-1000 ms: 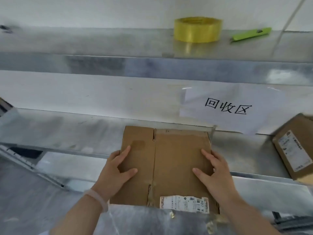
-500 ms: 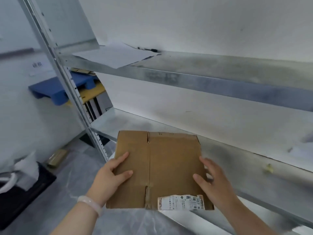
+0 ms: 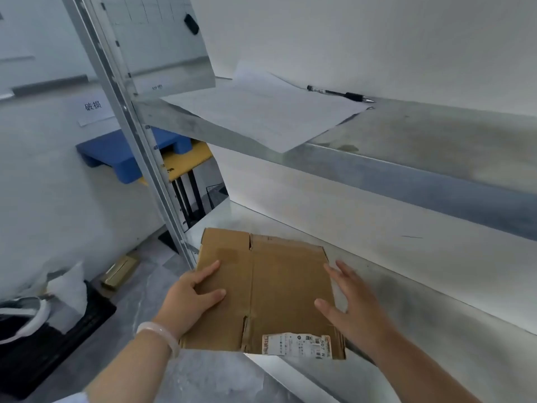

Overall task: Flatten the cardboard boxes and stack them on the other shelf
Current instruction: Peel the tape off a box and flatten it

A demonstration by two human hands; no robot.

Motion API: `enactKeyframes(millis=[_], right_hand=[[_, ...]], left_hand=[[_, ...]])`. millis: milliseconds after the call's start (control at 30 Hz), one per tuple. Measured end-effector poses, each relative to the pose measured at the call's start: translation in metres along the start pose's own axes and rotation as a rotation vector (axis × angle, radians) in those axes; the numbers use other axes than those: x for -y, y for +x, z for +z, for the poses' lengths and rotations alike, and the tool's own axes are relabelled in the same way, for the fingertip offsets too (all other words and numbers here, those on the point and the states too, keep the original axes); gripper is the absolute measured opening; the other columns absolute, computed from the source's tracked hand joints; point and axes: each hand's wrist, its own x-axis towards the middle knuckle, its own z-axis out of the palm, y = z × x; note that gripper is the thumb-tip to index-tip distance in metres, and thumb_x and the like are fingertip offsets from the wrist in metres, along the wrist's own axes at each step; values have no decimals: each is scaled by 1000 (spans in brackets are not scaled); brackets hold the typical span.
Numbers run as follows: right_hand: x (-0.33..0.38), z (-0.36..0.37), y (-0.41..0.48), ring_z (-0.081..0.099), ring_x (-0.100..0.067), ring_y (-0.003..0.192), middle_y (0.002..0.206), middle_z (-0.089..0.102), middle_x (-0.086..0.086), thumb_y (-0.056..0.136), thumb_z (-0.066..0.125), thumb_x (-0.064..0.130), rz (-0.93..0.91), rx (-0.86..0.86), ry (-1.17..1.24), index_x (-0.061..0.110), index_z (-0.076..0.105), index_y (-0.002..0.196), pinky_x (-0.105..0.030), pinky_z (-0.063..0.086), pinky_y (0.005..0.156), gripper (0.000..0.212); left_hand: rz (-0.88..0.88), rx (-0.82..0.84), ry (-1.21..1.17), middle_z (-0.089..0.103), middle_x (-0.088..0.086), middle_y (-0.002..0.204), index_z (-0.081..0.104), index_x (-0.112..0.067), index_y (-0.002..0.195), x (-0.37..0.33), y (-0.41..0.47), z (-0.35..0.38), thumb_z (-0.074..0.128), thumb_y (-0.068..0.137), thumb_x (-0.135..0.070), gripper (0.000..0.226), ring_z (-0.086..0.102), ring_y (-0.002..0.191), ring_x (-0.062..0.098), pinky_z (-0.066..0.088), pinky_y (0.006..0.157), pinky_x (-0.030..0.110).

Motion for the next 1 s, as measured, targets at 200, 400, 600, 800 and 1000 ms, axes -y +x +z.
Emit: enactKeyframes(millis=[200,400,600,800,1000], right_hand=[[19,23,43,4,-3,145,151,0,33,85,57,61,96,0,-41,51,18,146,-32,11,117,73],[50,48,69,12,-8,146,157,4,26,84,59,60,308,-118,-45,52,21,145,-37,21,118,72],[84,84,80,14,-8,145,156,3,28,83,56,63,470,-182,-65,52,20,145,-38,24,117,73],[107,110,84,10,-8,146,157,0,27,84,54,65,554,-198,-101,53,16,146,-35,19,117,73],[117,123,90,4,-5,146,157,-2,27,84,51,68,581,-205,-156,55,14,145,-35,11,119,73]], left_hand=[[19,90,61,49,-25,115,48,-61,117,8,86,-28,76,79,-35,54,51,98,-3,42,80,19],[73,262,160,48,-15,121,48,-48,132,22,183,-49,74,82,-34,58,51,102,5,44,90,26],[147,318,372,33,-4,133,40,-39,142,40,254,-47,65,88,-34,60,45,112,16,41,105,38],[337,206,937,12,1,158,24,-42,147,53,262,-29,39,96,-41,52,15,143,27,26,114,46],[686,585,1084,-19,-8,158,-12,-49,145,66,251,-3,17,78,-83,80,-13,146,26,-5,116,52]])
